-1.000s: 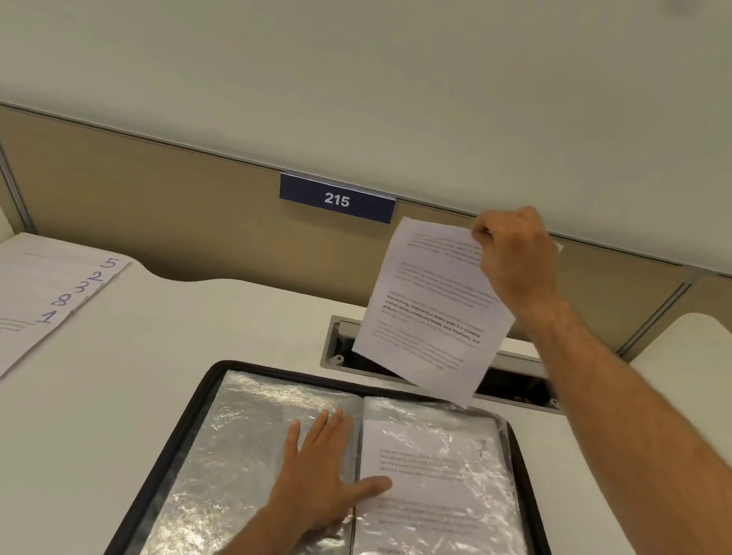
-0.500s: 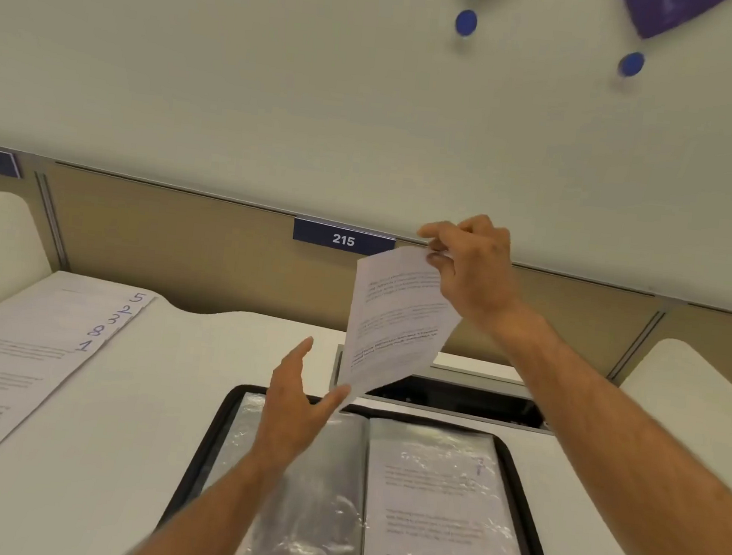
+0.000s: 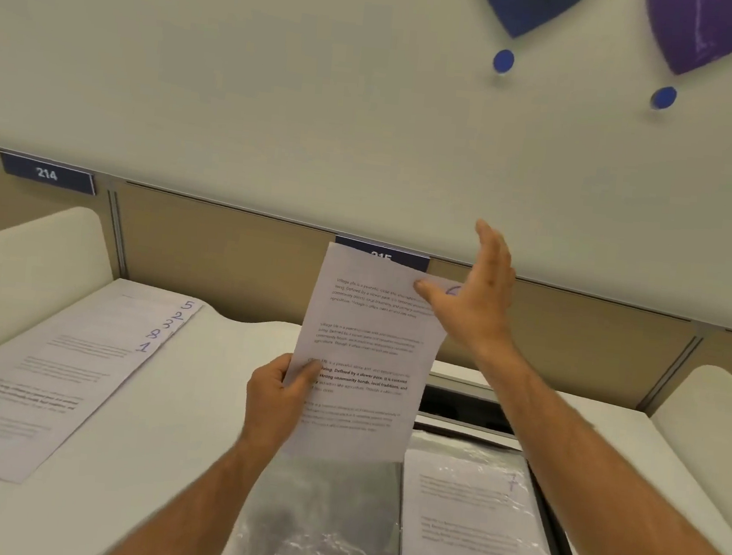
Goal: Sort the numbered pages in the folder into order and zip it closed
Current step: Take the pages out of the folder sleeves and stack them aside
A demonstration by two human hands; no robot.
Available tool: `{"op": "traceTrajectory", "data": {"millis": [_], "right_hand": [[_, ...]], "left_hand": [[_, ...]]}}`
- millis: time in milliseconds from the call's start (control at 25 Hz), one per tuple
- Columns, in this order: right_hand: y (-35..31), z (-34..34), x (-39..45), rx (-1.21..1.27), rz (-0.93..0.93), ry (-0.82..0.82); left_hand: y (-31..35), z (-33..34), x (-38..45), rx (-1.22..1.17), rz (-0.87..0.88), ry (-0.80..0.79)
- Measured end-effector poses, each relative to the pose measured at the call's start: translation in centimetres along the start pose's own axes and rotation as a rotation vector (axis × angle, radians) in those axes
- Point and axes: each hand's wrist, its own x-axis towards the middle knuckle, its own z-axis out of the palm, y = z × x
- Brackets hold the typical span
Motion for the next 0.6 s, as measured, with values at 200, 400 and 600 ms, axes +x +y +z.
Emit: {"op": "traceTrajectory", "data": {"millis": [200, 400, 600], "right_hand": [[1.8, 5.9, -4.8, 0.555, 0.657, -0.262], [1.0, 12.6, -8.3, 0.591, 0.718, -0.282], [-3.0, 18.1, -10.5, 0.565, 0.641, -0.297]], "left_hand": [[-0.5, -4.9, 1.5, 0.023, -0.071, -0.003], [-1.5, -10.2, 2.9, 0.133, -0.095, 0.06], [-2.7, -16.6, 4.9, 0.289, -0.107, 0.217]]}}
